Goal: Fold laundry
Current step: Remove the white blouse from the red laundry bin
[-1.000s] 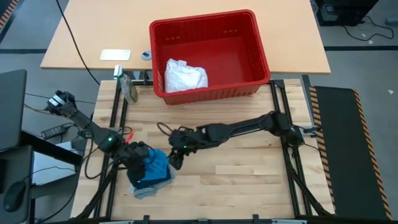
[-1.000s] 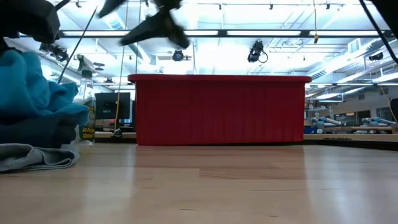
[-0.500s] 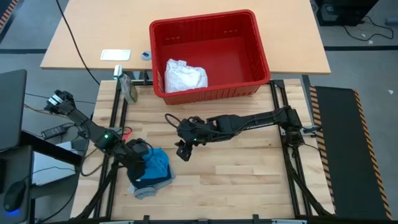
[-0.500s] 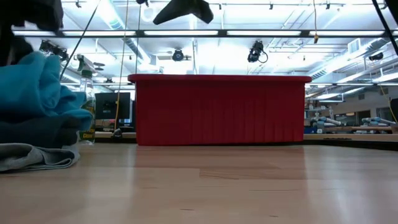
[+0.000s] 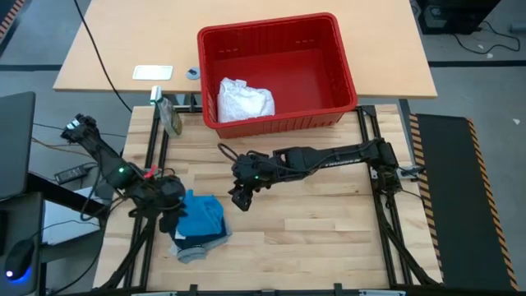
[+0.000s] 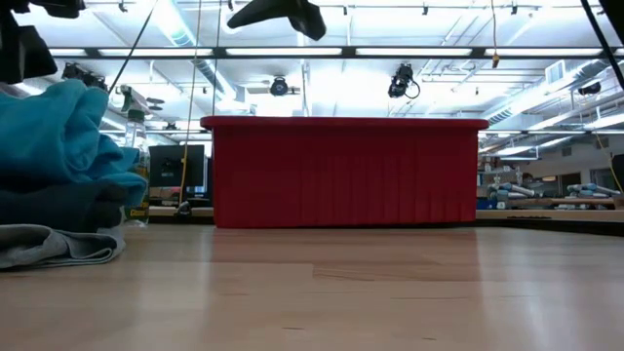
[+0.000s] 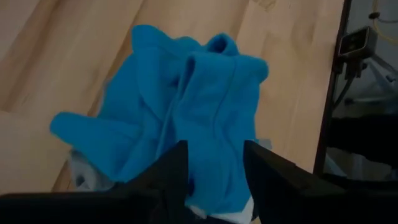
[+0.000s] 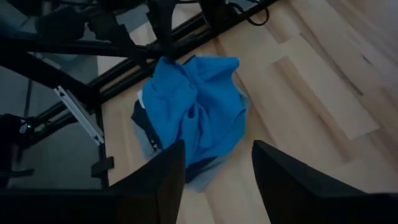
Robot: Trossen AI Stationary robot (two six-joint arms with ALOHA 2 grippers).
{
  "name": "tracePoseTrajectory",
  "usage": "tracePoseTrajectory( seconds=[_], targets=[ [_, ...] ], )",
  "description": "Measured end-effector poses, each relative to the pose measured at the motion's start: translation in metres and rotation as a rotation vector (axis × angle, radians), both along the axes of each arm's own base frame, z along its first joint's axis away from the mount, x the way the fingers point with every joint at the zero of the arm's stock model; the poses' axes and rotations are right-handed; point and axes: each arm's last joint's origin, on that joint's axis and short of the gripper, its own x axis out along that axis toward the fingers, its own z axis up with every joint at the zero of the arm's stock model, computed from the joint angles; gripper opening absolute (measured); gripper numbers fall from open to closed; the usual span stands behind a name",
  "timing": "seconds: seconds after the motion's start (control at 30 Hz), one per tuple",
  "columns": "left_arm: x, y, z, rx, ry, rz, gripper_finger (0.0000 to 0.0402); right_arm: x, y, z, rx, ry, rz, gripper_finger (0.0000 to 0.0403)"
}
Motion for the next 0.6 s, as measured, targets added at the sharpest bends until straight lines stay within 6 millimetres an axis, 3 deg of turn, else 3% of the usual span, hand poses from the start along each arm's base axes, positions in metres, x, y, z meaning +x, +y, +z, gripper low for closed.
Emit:
tracePoseTrajectory(
  seconds=[0.3, 0.6],
  targets=[
    [-0.011, 0.016, 0.020, -0.038, -0.089, 0.032, 0.0158, 0.001, -0.007, 0.000, 0.036, -0.002, -0.041, 0.0174],
    [-0.003, 0.043, 0.083, 0.187, -0.423, 0.117, 0.0158, 0.002, -0.045, 0.014, 0.025, -0.085, 0.001, 0.0151]
  ],
)
